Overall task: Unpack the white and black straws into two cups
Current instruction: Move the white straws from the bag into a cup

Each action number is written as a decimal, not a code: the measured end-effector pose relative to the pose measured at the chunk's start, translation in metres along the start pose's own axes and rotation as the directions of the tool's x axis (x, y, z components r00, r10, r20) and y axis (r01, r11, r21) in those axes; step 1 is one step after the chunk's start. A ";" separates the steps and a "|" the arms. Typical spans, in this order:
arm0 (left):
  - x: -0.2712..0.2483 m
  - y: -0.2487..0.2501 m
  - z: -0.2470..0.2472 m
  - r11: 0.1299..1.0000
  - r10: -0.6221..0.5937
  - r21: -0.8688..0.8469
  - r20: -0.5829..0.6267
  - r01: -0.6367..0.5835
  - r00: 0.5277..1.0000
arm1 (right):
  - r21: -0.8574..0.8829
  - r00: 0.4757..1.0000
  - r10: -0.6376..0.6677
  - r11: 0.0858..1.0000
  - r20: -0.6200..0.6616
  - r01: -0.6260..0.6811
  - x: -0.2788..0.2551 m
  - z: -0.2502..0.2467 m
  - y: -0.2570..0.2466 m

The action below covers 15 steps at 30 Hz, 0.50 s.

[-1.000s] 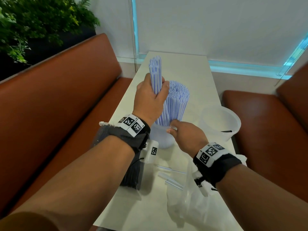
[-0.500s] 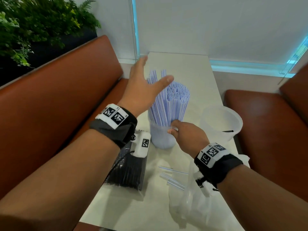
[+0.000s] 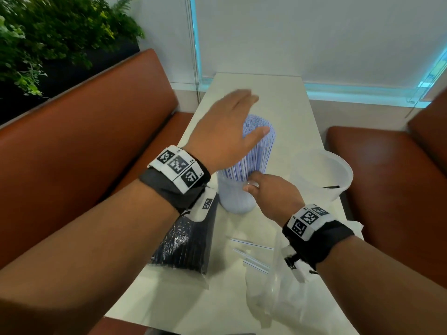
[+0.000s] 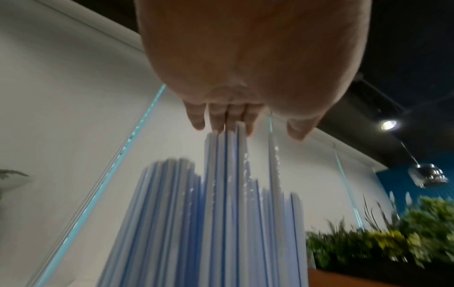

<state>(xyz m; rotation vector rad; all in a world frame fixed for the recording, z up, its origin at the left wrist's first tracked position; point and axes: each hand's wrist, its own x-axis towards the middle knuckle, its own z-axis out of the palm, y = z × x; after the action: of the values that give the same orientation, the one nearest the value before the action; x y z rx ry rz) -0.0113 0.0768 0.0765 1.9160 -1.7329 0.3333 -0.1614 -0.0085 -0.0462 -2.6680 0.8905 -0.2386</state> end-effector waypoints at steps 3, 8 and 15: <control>-0.009 0.007 0.013 0.995 -0.033 0.094 0.086 0.025 0.996 | -0.016 1.000 0.023 1.000 0.009 -0.023 0.000 -0.001 -0.001; -0.023 0.001 0.034 0.972 -0.016 0.229 0.273 -0.049 0.962 | -0.068 0.998 0.023 0.998 0.059 -0.019 -0.002 -0.007 -0.007; -0.045 0.015 0.004 0.998 0.031 -0.056 -0.092 -0.037 0.995 | -0.020 0.953 0.153 0.986 -0.263 -0.163 -0.048 -0.014 0.002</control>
<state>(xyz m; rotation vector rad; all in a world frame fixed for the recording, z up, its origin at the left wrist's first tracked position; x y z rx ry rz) -0.0329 0.1121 0.0535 1.8042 -1.6992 0.3729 -0.2044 0.0153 -0.0362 -2.6238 1.1947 -0.5484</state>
